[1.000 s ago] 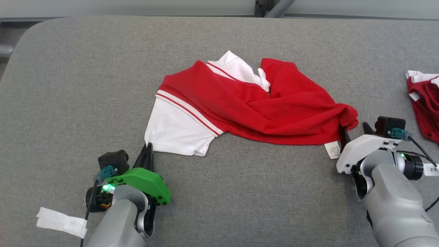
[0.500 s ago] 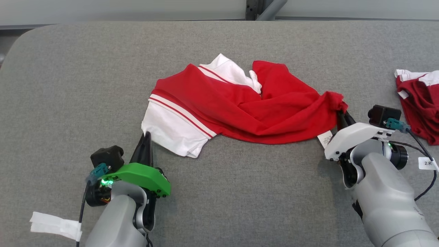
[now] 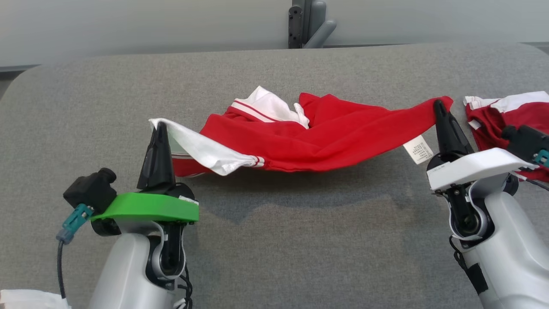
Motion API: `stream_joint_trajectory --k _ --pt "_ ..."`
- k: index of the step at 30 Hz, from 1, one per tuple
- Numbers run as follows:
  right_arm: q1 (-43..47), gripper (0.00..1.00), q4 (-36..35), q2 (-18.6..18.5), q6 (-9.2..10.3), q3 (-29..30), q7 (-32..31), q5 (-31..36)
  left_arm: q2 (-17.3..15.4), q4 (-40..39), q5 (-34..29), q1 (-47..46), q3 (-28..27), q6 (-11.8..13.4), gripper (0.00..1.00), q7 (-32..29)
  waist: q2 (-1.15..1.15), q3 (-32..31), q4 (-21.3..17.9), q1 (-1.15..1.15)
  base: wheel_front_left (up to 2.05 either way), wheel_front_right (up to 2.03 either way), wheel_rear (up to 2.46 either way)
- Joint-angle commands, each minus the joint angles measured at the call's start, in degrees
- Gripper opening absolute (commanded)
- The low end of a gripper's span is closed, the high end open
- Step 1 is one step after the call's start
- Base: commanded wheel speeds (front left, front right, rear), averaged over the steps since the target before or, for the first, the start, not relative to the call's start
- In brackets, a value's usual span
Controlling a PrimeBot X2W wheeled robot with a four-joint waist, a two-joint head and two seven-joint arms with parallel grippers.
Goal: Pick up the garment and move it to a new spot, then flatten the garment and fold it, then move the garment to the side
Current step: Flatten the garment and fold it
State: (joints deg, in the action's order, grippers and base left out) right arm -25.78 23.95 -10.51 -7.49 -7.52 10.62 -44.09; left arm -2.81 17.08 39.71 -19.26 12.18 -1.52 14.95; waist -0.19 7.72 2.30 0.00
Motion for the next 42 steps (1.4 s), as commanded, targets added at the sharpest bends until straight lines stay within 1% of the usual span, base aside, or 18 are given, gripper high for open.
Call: stream_joint_trajectory --k 1,5,8,13,16,20,24,25,28,30,32,34,37,40,42 --pt "2.5 0.00 -4.9 -1.0 0.01 0.2 -0.8 -2.1 -0.4 -3.6 0.6 1.3 -0.6 0.1 0.00 0.2 0.19 -2.0 -1.2 0.00 0.00 0.00 0.00" --pt "6.5 0.00 -16.2 -2.2 0.01 1.8 -2.6 -5.6 -1.4 -13.4 -0.1 2.7 -1.5 0.8 0.00 0.1 0.19 -4.1 -2.2 0.00 0.00 0.00 0.00" --pt "9.1 0.00 -23.5 -2.4 0.01 3.8 -4.3 -6.8 -2.1 -20.6 -0.6 3.6 -1.7 1.6 0.00 -0.5 0.19 -5.6 -2.8 0.00 0.00 0.00 0.00" --pt "12.3 0.00 -34.4 -1.3 0.01 8.1 -7.9 -6.7 -3.8 -32.2 -1.4 2.8 -1.7 3.1 0.00 -3.2 0.19 -7.5 -3.7 0.00 0.00 0.00 0.00" --pt "13.4 0.00 -40.7 0.1 0.01 10.5 -10.6 -6.5 -4.8 -38.3 -2.4 0.9 -1.9 3.7 0.00 -4.8 0.19 -8.0 -4.1 0.00 0.00 0.00 0.00" --pt "13.9 0.00 -48.3 2.3 0.01 14.0 -14.4 -5.1 -5.9 -44.5 -3.3 -2.5 -1.6 4.5 0.00 -7.3 0.19 -7.6 -4.4 0.00 0.00 0.00 0.00" --pt "12.8 0.00 -53.5 4.3 0.01 16.1 -18.1 -3.9 -6.9 -46.5 -4.5 -7.3 -1.4 5.0 0.00 -9.6 0.19 -5.8 -4.5 0.00 0.00 0.00 0.00" --pt "12.8 0.00 -53.5 4.3 0.01 16.1 -18.1 -3.9 -6.9 -46.5 -4.5 -7.3 -1.4 5.0 0.00 -9.6 0.19 -5.8 -4.5 0.00 0.00 0.00 0.00" --pt "10.9 0.00 -53.5 5.4 0.01 16.9 -20.4 -2.6 -7.3 -44.4 -4.4 -11.5 -1.4 4.6 0.00 -11.0 0.19 -3.3 -4.6 0.00 0.00 0.00 0.00" --pt "8.3 0.00 -51.6 5.9 0.01 16.9 -21.5 -2.6 -7.7 -41.9 -4.7 -14.7 -1.2 4.0 0.00 -11.8 0.19 -1.0 -4.6 0.00 0.00 0.00 0.00" --pt "4.7 0.00 -49.0 5.9 0.01 16.4 -22.1 -0.3 -8.4 -38.5 -5.3 -18.8 -1.1 3.3 0.00 -12.3 0.19 1.7 -4.7 0.00 0.00 0.00 0.00" --pt "-0.2 0.00 -44.8 6.3 0.01 15.6 -22.2 0.2 -9.2 -34.4 -6.4 -23.3 -1.2 2.7 0.00 -12.8 0.19 4.6 -4.9 0.00 0.00 0.00 0.00" --pt "-9.7 0.00 -36.4 6.2 0.01 14.9 -21.0 3.4 -9.9 -27.6 -7.8 -31.1 -0.9 1.6 0.00 -12.8 0.19 8.6 -5.1 0.00 0.00 0.00 0.00" --pt "-22.0 0.00 -26.4 5.9 0.00 14.1 -18.1 6.7 -10.3 -20.0 -10.1 -40.7 -0.4 0.6 0.00 -12.3 0.19 12.7 -4.9 0.00 0.00 0.00 0.00" --pt "-30.0 0.00 -19.5 5.8 0.01 13.6 -15.5 9.0 -9.9 -14.6 -11.4 -47.3 -0.1 0.3 0.00 -11.3 0.19 14.8 -4.4 0.00 0.00 0.00 0.00"
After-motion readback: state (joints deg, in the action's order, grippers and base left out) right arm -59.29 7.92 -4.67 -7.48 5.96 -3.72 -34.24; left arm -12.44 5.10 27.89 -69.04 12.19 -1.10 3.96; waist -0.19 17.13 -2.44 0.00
